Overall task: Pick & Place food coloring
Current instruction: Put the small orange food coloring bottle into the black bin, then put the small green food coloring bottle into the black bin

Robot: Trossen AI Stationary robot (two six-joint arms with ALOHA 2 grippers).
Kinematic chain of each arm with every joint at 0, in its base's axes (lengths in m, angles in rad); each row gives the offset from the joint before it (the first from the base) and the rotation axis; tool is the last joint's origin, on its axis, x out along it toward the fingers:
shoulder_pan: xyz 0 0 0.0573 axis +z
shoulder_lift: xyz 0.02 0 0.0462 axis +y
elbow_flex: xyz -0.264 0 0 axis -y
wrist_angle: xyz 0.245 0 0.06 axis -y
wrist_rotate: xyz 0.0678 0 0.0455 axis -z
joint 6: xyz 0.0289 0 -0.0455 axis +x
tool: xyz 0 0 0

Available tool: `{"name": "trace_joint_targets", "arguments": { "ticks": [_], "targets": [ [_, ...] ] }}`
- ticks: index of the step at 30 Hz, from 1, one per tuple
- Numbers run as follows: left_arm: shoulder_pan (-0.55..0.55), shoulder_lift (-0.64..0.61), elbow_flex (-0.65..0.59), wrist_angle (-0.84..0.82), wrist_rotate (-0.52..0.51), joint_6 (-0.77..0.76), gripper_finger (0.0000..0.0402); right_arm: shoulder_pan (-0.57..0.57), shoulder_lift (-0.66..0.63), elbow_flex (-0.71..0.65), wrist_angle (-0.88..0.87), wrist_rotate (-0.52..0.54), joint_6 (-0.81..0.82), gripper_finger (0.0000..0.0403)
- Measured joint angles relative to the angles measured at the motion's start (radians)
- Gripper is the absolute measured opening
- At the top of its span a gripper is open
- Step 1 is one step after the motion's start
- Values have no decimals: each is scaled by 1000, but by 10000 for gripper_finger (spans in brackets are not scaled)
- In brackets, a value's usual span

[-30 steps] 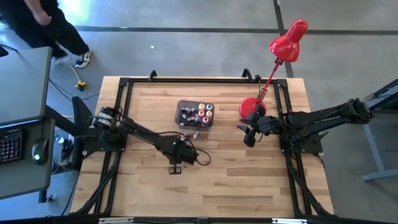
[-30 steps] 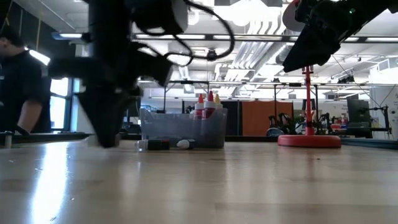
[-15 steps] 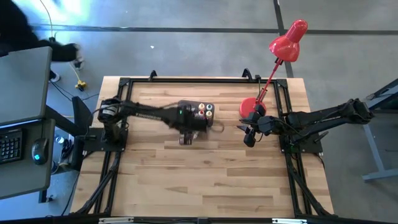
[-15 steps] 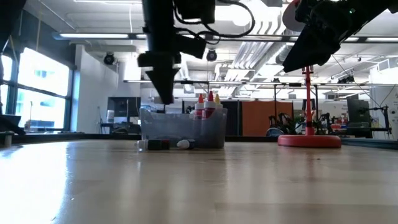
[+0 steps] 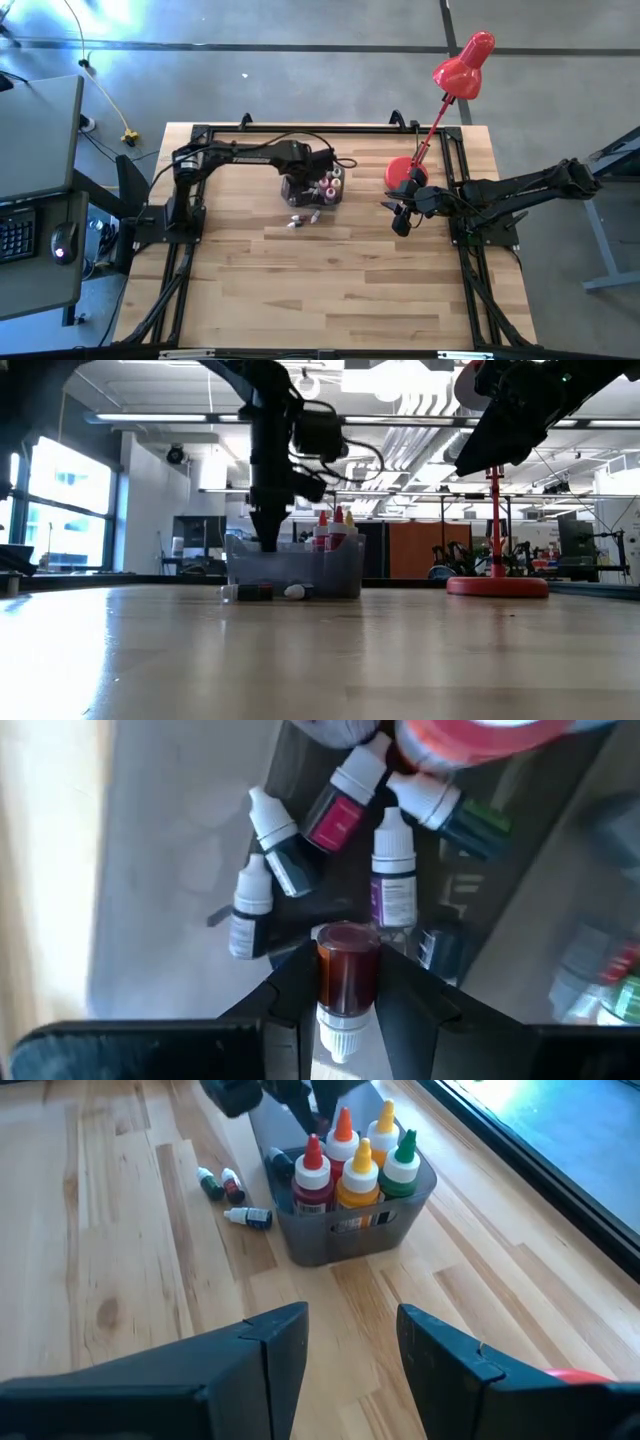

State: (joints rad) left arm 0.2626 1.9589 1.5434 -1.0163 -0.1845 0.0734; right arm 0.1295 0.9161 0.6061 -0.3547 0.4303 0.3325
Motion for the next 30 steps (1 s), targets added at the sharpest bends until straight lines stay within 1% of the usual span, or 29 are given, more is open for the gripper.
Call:
{"name": "trace_joint_targets", "arguments": {
  "ticks": [3,5,8,14,18,24,30],
  "targets": [
    [-1,20,0,-3,1,0,80,0,0,0,-1,0,0,149],
    [-1,32,1,12,19,-7,87,0,0,0,-1,0,0,149],
    [-1,44,0,19,40,-18,111,0,0,0,-1,0,0,149],
    [-1,43,0,26,26,-18,168,0,0,0,1,-19,0,149],
    [-1,43,1,4,41,-26,181,0,0,0,1,-19,0,149],
    [-9,43,80,-131,116,-30,183,0,0,0,1,-19,0,149],
    [-58,42,221,-310,112,-48,183,0,0,0,1,-19,0,149]
  ]
}}
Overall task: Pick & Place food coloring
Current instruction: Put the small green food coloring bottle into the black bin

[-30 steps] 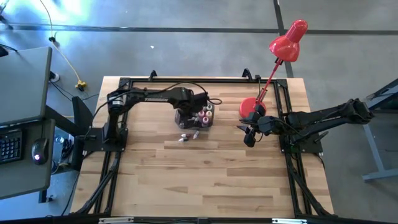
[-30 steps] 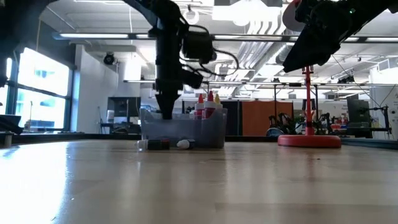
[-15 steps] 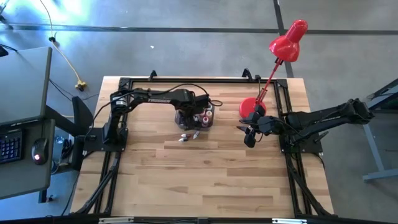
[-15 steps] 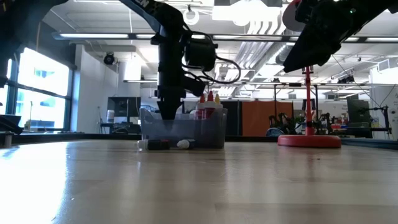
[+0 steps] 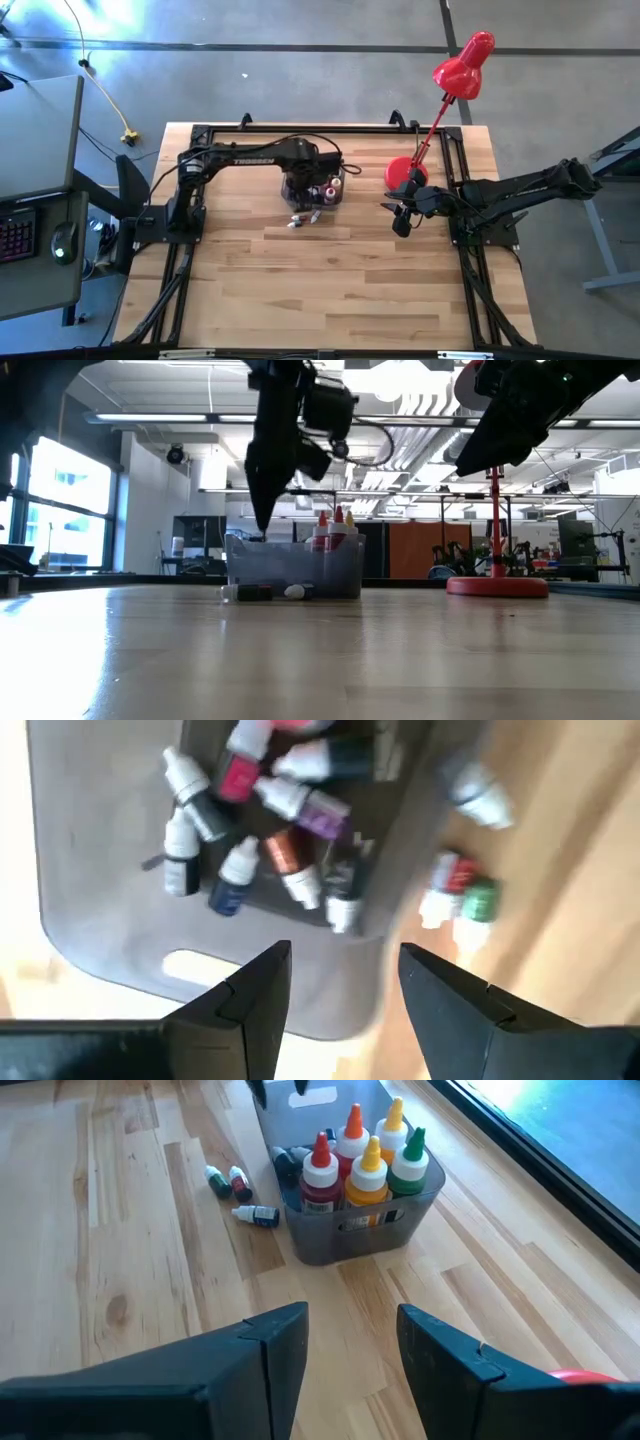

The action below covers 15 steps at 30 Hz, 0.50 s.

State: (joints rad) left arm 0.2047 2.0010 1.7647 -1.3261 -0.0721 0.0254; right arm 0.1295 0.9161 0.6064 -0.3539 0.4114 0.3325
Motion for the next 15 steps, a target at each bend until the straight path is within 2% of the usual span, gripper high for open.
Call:
{"name": "trace_joint_targets", "arguments": {
  "ticks": [4,8,10,15],
  "targets": [
    [-65,-1,71,-68,41,-38,183,0,0,0,0,0,0,149],
    [-151,-2,104,-197,37,-76,183,0,0,0,-1,0,3,149],
    [-197,-3,102,-248,10,-126,183,0,0,0,-1,0,5,149],
    [-311,-51,28,-208,-100,-233,183,0,0,0,-2,0,10,149]
  ]
}}
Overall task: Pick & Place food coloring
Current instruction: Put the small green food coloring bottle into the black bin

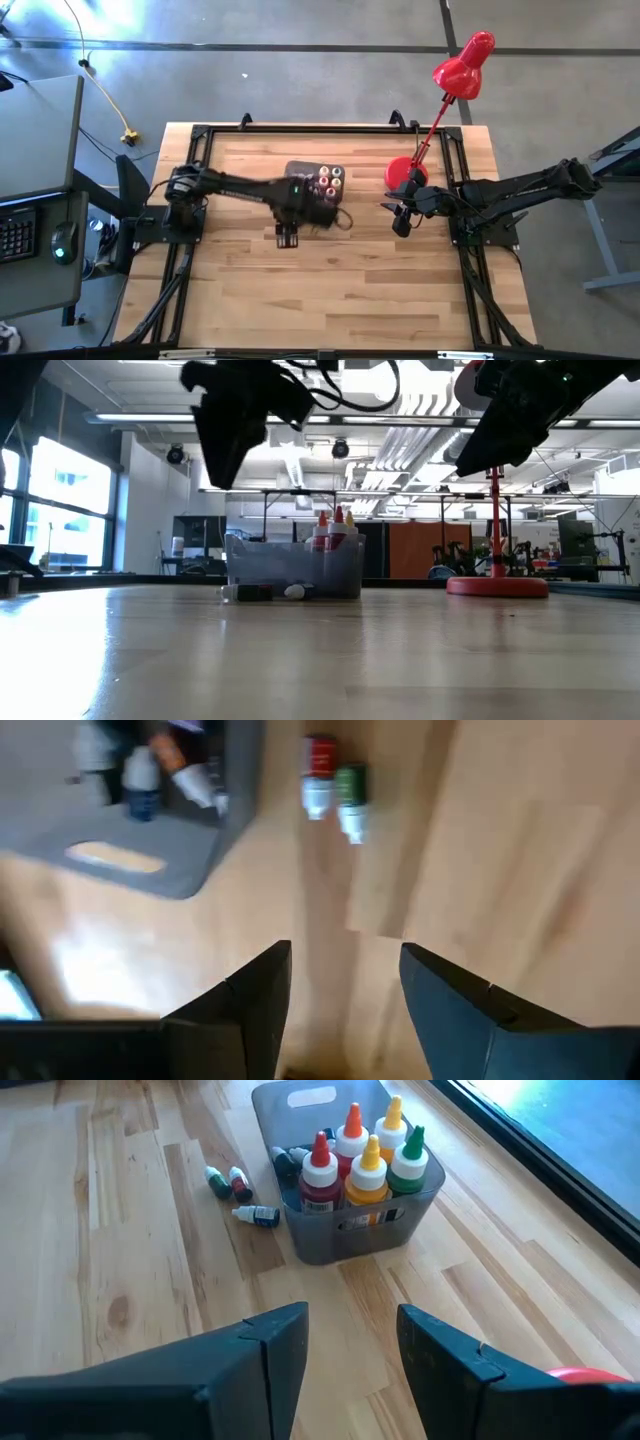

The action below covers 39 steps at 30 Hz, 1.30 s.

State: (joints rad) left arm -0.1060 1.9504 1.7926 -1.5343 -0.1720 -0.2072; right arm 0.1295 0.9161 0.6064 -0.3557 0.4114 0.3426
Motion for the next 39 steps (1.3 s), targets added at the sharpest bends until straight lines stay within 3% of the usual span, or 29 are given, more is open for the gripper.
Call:
{"name": "trace_joint_targets", "arguments": {
  "ticks": [5,12,23,30,39],
  "targets": [
    [-87,-9,-132,101,-182,-152,183,0,0,0,0,0,25,149],
    [-109,-9,-360,496,-227,-179,183,0,0,0,1,0,38,149],
    [-12,-9,-483,611,-170,-169,183,0,0,0,1,0,43,149],
    [37,-17,-530,684,-43,-130,181,0,0,0,1,0,43,149],
    [34,-17,-535,709,-38,-77,105,0,0,0,-2,0,18,149]
  ]
}}
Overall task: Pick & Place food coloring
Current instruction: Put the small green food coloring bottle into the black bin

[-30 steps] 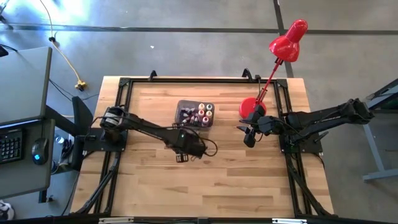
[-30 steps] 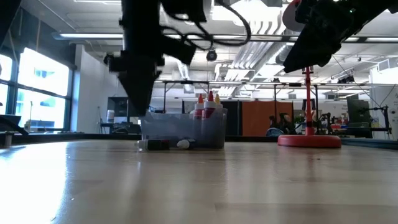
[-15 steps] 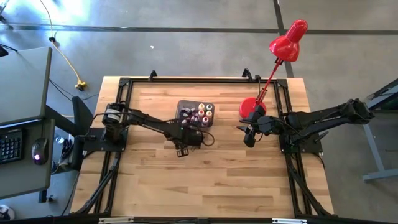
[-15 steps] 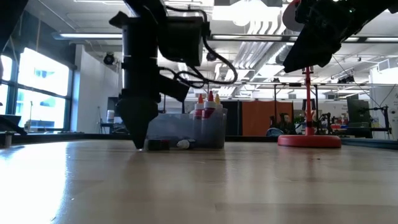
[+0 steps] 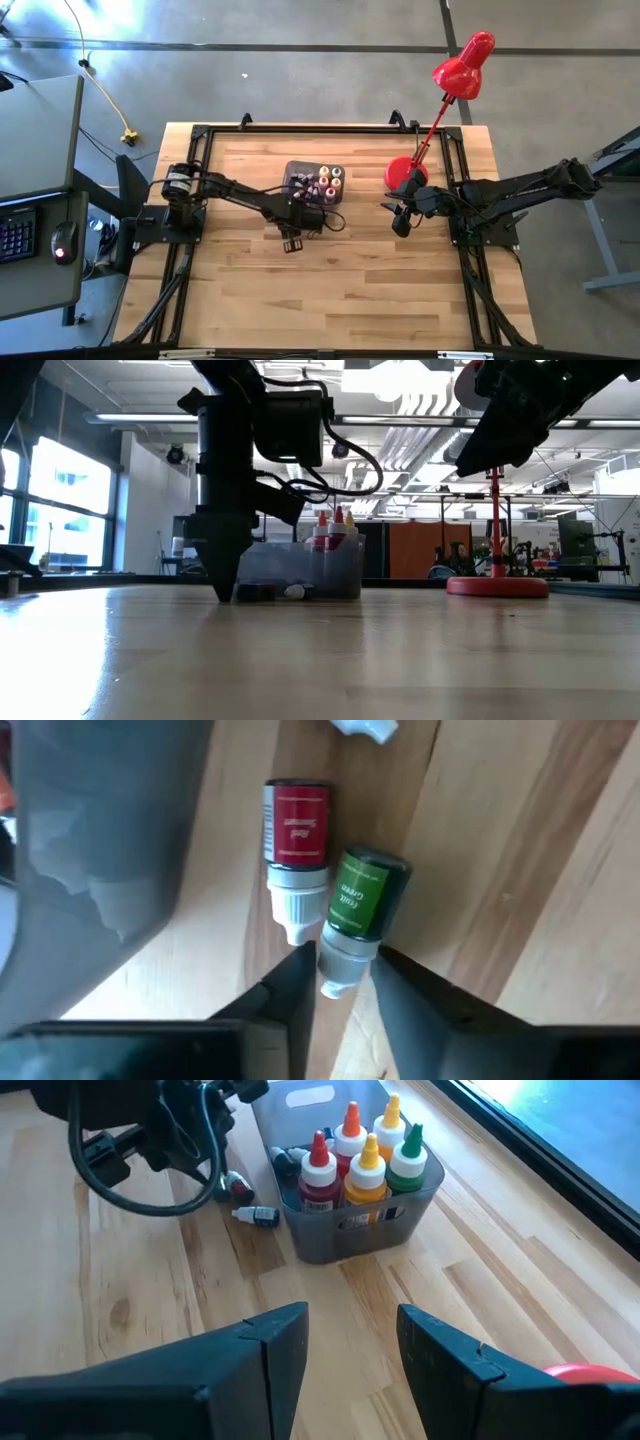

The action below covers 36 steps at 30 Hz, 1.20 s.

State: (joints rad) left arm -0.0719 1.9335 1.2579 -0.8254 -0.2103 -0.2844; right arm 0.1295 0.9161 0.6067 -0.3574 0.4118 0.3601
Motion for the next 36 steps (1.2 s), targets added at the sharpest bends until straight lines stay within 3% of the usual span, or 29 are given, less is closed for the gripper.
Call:
{"name": "trace_joint_targets", "arguments": {
  "ticks": [8,18,24,29,36],
  "targets": [
    [-1,2,-1,7,57,-9,50,0,0,0,0,0,0,149],
    [-23,4,2,7,65,-52,48,0,0,0,-1,-1,2,149],
    [-85,12,68,-99,37,-133,47,0,0,0,-1,-8,2,149],
    [-123,11,148,-181,-35,-140,47,0,0,0,0,-28,2,149],
    [-107,9,287,-381,-215,-131,47,0,0,0,0,-41,7,149]
  ]
}}
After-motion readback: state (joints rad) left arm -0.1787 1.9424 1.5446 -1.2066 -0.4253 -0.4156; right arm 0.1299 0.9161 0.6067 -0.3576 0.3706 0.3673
